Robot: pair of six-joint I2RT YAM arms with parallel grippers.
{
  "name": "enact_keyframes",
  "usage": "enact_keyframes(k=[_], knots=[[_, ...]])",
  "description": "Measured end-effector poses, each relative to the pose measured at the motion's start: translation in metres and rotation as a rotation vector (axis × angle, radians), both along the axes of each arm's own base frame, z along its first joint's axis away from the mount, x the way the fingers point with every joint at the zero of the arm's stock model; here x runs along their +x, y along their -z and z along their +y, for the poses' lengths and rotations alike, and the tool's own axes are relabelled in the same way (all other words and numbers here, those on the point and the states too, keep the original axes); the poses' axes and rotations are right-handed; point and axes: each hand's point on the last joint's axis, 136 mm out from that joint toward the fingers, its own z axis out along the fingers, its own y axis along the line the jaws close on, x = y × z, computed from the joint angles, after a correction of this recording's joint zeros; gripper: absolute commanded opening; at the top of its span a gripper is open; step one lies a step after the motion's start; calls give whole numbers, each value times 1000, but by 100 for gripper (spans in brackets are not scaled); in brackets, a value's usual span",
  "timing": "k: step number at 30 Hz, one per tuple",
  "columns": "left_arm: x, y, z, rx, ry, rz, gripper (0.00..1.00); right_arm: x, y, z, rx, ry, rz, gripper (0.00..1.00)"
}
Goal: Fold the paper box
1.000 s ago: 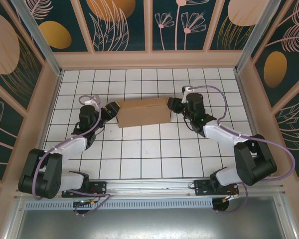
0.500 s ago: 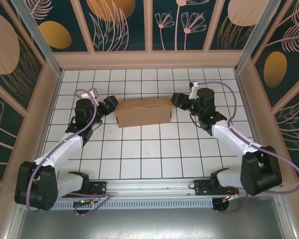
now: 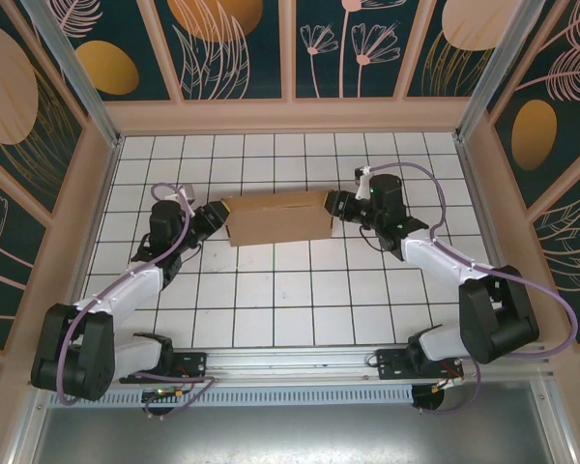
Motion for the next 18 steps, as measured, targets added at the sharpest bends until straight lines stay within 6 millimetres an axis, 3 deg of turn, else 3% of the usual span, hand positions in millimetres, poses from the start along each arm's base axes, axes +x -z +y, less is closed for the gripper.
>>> enact_keyframes(k=[6, 13, 18], knots=[[16, -3, 0, -40, -18, 6, 24, 8, -7, 1, 19, 17, 5, 37], [70, -37, -10, -51, -25, -67, 24, 56, -46, -11, 61, 71, -88, 36], [104, -43, -17, -40, -17, -121, 24, 85, -49, -18, 71, 71, -146, 35]])
